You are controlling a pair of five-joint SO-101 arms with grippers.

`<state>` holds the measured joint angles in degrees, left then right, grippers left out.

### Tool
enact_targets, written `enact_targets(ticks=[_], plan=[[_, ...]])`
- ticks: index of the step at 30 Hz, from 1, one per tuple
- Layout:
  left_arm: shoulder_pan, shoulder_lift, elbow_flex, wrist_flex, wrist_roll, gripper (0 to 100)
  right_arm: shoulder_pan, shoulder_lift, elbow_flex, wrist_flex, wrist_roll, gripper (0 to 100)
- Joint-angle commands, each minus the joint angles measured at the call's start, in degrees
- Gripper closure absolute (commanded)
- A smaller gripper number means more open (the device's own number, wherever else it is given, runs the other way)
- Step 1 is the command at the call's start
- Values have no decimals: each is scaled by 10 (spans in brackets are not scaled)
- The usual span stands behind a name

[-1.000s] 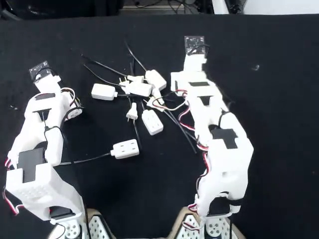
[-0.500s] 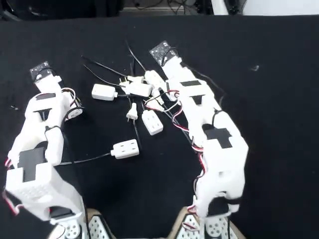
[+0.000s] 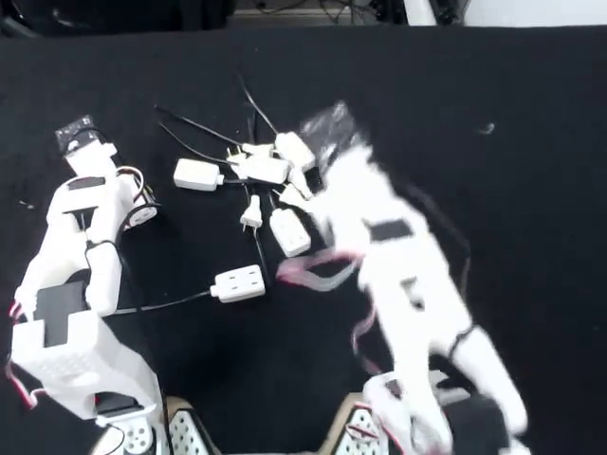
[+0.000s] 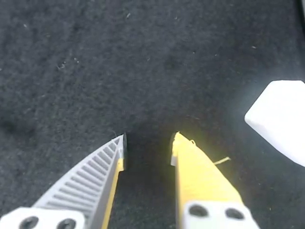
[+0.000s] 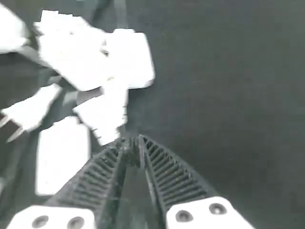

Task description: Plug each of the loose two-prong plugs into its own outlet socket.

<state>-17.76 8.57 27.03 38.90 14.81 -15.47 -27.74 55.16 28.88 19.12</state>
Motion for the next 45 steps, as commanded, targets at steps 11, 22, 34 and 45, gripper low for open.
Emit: enact_targets(ticks=[11,22,34,45], plan=[[-10,-22,-2,-3,-24,830,-152,32,113,-63,-18,920],[-8,-22,-7,18,-26,830,0,246,-149,-36,-18,920],[-10,-23,-6,20,-27,829,-23,263,-135,-149,-27,918],[-13,-26,-7,20,-25,830,-188,159,-13,-240,-120,920]])
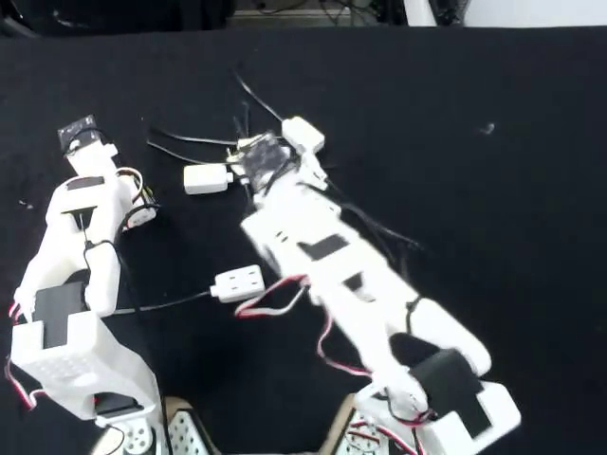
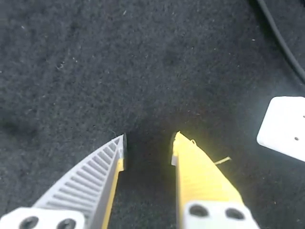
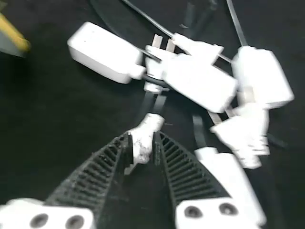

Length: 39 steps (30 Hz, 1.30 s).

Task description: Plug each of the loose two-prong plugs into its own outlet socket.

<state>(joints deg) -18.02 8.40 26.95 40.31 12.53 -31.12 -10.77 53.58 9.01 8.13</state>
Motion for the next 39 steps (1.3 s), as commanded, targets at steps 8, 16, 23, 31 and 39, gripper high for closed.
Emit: enact_targets(ticks=[8,16,23,31,39], plan=[[-22,-25,-7,6,0,830,-38,155,-88,-84,-11,920],[-31,-25,-7,6,0,830,12,167,-184,143,-6,920],[-30,-25,-7,6,0,830,156,168,-201,165,-5,920],[-29,-25,-7,6,-2,830,229,158,-199,167,7,920],[-11,-25,-5,6,-4,827,216,-18,-100,171,29,917]])
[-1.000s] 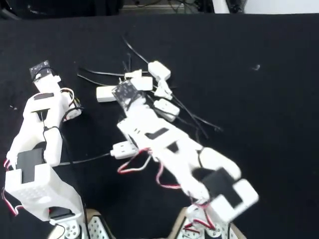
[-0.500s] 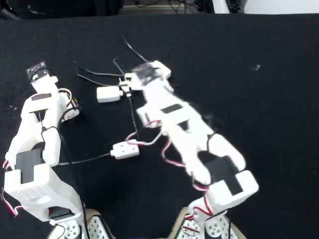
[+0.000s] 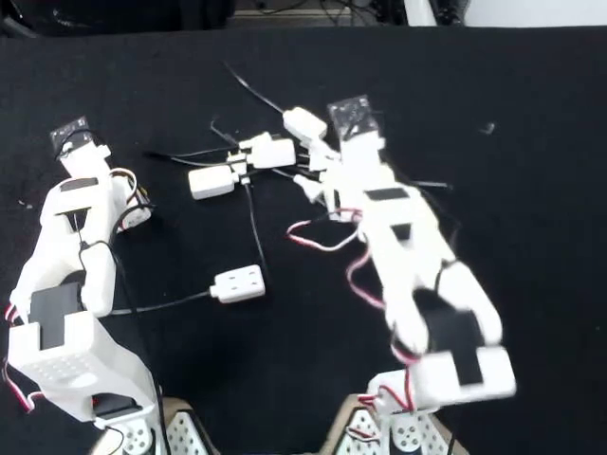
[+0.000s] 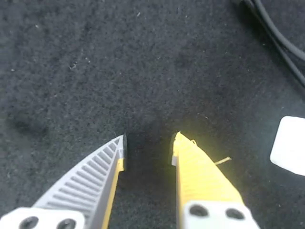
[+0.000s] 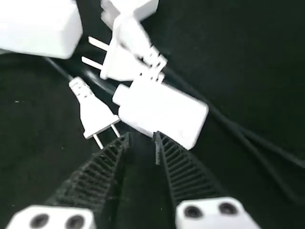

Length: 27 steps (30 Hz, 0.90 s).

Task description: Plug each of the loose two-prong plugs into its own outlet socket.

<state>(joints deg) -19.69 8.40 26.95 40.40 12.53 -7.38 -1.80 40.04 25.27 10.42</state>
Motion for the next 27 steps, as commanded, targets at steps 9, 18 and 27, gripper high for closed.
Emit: enact_targets(ticks=[9,18,27], plan=[[2,-25,-7,5,-4,827,-283,-349,217,-4,-22,814],[1,-25,-5,5,-4,827,-295,-114,80,-50,-107,821],[0,-25,-5,5,-4,827,-274,81,-75,42,-111,821]])
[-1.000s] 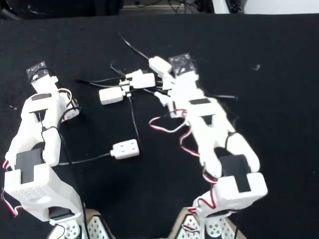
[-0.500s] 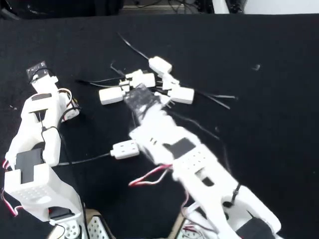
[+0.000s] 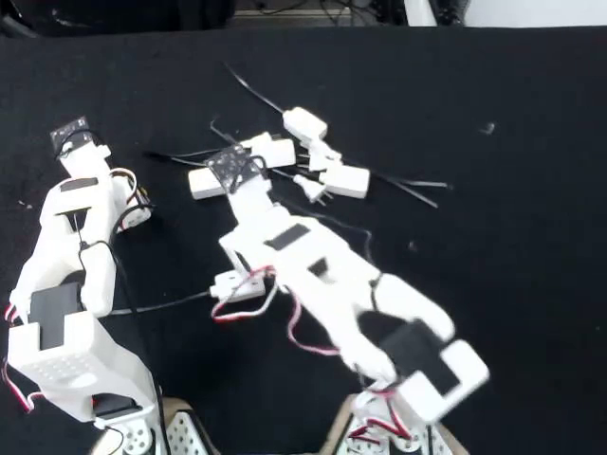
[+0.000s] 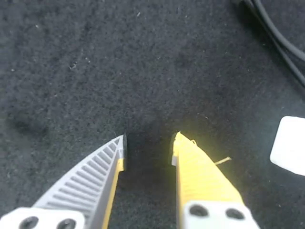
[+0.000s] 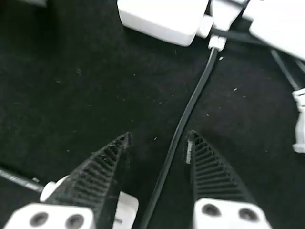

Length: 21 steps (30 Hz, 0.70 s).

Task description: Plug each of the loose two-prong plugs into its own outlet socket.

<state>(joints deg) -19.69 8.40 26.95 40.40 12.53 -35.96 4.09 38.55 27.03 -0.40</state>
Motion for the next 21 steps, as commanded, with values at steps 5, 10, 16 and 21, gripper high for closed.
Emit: enact_targets(ticks=[5,10,16,21], plan=[[0,-25,-3,5,-4,828,26,58,-122,107,-2,822],[0,-25,-3,5,-4,829,60,91,-157,185,40,871],[0,-25,-3,5,-4,829,68,65,-135,196,100,986],[0,-26,-3,5,-4,829,69,-76,-56,197,127,988]])
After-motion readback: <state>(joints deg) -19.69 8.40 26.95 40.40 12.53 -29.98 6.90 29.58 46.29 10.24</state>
